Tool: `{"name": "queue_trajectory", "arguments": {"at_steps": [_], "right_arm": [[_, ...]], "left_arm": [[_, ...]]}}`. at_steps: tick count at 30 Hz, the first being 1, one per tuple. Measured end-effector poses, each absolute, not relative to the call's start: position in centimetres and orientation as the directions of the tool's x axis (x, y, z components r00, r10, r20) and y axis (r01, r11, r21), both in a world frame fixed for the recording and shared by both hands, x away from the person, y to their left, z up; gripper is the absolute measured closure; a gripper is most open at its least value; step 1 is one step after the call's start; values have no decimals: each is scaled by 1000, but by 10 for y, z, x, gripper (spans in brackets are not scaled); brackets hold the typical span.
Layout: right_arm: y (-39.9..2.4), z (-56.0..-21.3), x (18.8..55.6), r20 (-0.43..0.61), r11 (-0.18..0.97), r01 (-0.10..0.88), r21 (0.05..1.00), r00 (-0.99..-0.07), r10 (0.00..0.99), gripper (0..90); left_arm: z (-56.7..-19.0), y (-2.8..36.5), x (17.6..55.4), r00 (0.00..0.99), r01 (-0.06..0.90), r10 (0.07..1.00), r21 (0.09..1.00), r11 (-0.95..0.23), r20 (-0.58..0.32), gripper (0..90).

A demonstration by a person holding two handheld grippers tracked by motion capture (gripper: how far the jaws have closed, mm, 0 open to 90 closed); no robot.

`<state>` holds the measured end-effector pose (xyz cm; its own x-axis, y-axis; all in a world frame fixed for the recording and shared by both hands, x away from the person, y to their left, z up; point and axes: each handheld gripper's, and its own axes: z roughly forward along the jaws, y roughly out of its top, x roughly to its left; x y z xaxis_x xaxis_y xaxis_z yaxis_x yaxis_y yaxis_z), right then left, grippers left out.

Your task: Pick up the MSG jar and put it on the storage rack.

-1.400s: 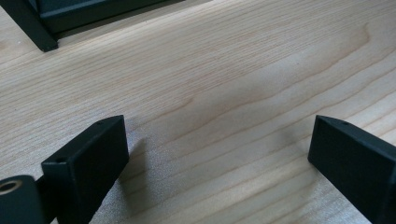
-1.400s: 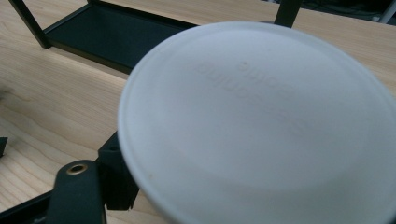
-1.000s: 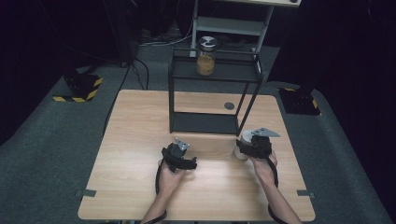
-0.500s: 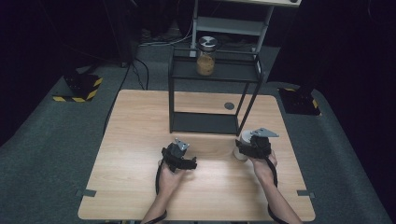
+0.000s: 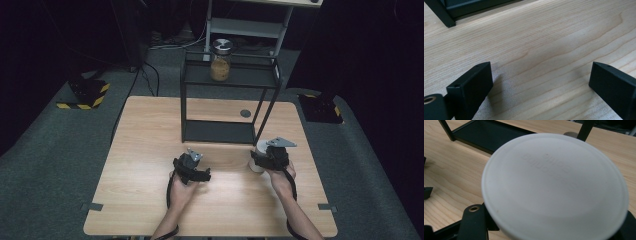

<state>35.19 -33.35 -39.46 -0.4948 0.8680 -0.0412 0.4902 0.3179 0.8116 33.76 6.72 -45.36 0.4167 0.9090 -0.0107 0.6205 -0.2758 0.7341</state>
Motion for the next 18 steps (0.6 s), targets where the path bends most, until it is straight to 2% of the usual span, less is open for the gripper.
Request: {"name": "queue_trajectory", "arguments": {"at_steps": [15,18], "right_arm": [[-341,-373,349,-39,326,464,824,-527,849,346],[-348,-365,351,-6,305,467,830,-539,842,346]], "left_arm": [[-454,67,338,417,621,909,734,-276,-11,51],[-454,67,338,417,621,909,734,-276,-11,51]]}}
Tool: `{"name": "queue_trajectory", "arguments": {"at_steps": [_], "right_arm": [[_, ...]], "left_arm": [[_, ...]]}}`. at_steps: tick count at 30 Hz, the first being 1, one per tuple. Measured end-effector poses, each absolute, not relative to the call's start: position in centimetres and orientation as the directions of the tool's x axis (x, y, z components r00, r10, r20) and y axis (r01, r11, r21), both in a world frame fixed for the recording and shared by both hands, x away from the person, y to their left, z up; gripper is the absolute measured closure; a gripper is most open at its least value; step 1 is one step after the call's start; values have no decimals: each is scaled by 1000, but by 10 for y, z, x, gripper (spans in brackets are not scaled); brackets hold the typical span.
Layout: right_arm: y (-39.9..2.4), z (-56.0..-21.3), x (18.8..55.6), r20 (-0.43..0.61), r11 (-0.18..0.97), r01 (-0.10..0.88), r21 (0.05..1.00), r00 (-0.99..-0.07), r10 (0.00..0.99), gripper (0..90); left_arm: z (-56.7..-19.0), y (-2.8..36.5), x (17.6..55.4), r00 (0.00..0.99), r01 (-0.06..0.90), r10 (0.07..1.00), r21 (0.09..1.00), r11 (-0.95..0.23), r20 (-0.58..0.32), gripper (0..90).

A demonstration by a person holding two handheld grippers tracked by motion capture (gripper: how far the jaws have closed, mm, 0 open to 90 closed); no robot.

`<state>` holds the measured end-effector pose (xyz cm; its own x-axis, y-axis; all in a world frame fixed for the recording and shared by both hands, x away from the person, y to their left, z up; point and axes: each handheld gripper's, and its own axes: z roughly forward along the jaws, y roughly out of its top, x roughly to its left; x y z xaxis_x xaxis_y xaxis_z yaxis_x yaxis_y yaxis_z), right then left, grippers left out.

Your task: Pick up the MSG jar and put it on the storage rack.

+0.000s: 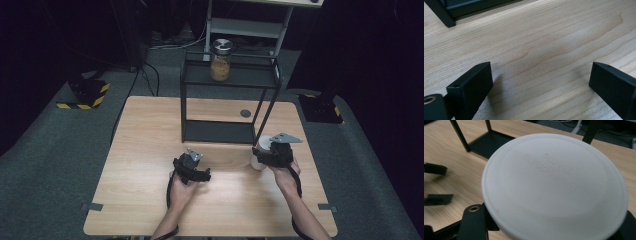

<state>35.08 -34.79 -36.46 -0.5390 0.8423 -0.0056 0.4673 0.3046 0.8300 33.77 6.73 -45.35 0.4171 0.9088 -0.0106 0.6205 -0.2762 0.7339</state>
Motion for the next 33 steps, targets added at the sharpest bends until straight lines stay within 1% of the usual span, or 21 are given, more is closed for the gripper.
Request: {"name": "queue_trajectory", "arguments": {"at_steps": [4,7,24,33], "right_arm": [[-355,-353,350,22,283,460,841,-552,834,345],[-356,-348,350,23,283,457,843,-557,830,346],[-357,-302,345,-34,320,393,862,-585,810,346],[-360,-273,344,-47,320,357,878,-601,798,346]], "left_arm": [[-453,68,338,418,621,908,733,-276,-12,51],[-453,68,338,420,621,907,732,-280,-9,51],[-454,67,338,417,621,909,734,-275,-12,51],[-453,68,338,418,622,908,733,-277,-11,51]]}}
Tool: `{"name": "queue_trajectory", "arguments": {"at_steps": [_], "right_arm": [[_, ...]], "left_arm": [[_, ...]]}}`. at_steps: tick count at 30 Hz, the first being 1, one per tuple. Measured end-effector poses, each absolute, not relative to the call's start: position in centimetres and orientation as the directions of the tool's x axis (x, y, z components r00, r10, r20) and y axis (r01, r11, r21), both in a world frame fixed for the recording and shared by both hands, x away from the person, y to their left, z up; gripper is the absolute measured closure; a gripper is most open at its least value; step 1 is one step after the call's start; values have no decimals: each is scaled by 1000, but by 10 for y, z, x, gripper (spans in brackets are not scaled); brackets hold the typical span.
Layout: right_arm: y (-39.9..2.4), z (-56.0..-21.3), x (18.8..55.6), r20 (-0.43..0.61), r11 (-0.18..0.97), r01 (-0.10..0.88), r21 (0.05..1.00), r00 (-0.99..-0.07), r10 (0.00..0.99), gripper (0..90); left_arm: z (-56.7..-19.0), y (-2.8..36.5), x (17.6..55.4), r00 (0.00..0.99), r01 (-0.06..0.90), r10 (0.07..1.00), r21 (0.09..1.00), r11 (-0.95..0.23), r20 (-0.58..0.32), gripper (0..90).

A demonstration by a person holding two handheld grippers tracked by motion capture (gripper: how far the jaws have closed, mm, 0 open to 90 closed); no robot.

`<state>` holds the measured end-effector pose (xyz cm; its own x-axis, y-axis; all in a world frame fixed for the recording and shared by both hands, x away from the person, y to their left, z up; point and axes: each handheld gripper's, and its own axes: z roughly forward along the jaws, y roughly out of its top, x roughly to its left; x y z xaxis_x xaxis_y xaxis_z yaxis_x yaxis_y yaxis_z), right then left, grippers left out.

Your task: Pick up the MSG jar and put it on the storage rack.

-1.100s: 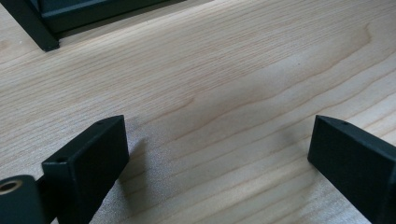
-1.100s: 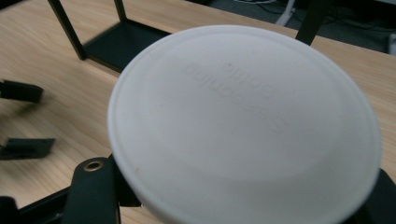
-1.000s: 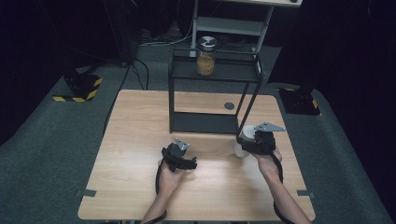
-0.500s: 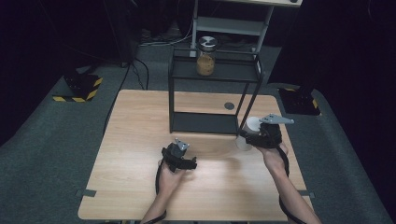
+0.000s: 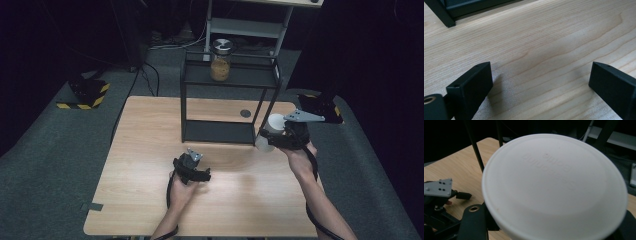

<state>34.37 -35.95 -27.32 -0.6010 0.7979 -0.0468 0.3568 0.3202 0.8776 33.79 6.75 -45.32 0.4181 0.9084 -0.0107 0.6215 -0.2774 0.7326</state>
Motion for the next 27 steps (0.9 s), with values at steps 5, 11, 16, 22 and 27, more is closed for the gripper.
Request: {"name": "queue_trajectory", "arguments": {"at_steps": [5,11,16,22,27], "right_arm": [[-361,-256,344,-56,324,335,885,-614,787,346],[-361,-236,345,-66,333,318,888,-627,776,346],[-361,-220,347,-76,335,300,893,-633,771,346],[-360,-209,349,-75,327,288,900,-638,767,346],[-358,-198,351,-80,321,272,907,-638,766,346]], "left_arm": [[-453,68,338,418,622,908,733,-278,-10,52],[-453,67,338,417,622,909,732,-277,-10,52],[-453,68,338,418,622,909,732,-278,-9,52],[-453,67,338,415,622,910,734,-274,-12,53],[-453,67,338,414,622,910,733,-274,-11,53]]}}
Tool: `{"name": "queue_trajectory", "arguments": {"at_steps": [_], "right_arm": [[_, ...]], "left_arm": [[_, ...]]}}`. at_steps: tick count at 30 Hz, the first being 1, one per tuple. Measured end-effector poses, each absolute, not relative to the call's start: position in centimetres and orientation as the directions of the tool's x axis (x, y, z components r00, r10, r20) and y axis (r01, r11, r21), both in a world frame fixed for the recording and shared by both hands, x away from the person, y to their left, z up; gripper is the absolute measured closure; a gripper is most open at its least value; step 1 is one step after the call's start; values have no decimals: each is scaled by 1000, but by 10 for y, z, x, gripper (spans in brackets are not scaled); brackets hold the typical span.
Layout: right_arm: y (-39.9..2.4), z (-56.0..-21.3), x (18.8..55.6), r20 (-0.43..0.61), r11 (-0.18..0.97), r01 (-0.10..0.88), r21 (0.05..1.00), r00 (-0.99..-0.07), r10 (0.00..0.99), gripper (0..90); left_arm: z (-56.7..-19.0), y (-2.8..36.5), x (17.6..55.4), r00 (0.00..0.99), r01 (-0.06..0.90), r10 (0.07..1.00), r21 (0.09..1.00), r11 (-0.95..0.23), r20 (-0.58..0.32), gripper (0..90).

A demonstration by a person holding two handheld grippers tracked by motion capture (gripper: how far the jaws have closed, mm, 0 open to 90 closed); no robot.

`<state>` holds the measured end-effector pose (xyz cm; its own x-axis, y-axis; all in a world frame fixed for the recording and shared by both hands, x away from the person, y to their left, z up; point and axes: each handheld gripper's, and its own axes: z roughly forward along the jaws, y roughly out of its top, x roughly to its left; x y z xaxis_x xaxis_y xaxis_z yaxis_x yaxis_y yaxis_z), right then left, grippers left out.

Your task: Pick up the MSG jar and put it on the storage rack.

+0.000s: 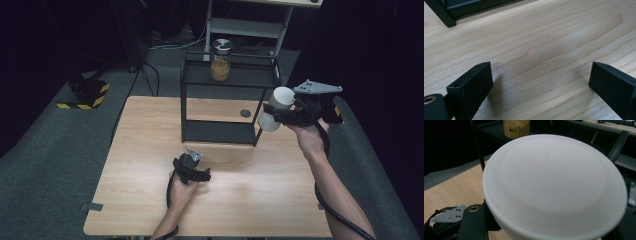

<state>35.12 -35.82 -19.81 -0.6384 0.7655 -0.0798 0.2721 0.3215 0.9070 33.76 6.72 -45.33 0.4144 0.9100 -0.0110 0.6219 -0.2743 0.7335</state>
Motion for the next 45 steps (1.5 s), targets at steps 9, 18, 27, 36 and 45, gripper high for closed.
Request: {"name": "queue_trajectory", "arguments": {"at_steps": [9,18,27,36,45], "right_arm": [[-352,-177,357,-88,320,254,913,-642,762,346],[-343,-158,367,-91,314,246,917,-637,766,346],[-328,-148,375,-88,290,240,927,-611,787,347],[-308,-133,392,-94,279,248,927,-570,817,346],[-285,-130,411,-77,253,280,926,-517,853,346]], "left_arm": [[-453,67,338,413,622,911,733,-274,-10,53],[-453,67,338,414,622,910,732,-276,-9,53],[-453,67,338,413,622,911,733,-276,-8,53],[-453,67,338,416,621,909,732,-281,-5,53],[-453,67,338,413,623,911,733,-275,-9,53]]}}
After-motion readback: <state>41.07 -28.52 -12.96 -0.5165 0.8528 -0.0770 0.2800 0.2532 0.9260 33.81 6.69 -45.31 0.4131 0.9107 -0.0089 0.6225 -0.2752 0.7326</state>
